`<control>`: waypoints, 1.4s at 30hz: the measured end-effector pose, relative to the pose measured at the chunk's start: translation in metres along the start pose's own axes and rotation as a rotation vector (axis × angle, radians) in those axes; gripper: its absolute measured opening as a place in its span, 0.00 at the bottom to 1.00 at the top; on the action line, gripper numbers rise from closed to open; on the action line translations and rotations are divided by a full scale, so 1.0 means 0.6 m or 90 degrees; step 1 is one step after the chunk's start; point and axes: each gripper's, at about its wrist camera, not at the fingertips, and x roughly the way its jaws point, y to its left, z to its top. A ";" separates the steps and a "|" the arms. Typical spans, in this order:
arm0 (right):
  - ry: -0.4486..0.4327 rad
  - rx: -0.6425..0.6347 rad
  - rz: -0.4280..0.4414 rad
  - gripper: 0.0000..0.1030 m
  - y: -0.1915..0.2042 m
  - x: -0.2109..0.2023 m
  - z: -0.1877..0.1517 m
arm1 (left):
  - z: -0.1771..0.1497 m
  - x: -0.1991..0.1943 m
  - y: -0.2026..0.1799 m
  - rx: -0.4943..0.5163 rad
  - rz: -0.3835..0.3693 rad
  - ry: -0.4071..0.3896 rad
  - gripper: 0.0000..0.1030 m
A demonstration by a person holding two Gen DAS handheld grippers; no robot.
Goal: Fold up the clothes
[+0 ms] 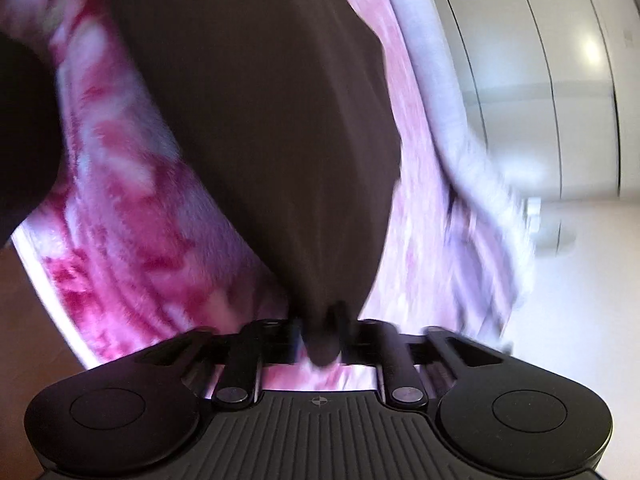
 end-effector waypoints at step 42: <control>-0.263 0.168 0.217 0.51 0.152 -0.320 0.341 | -0.114 0.069 0.153 -0.068 0.031 0.047 0.18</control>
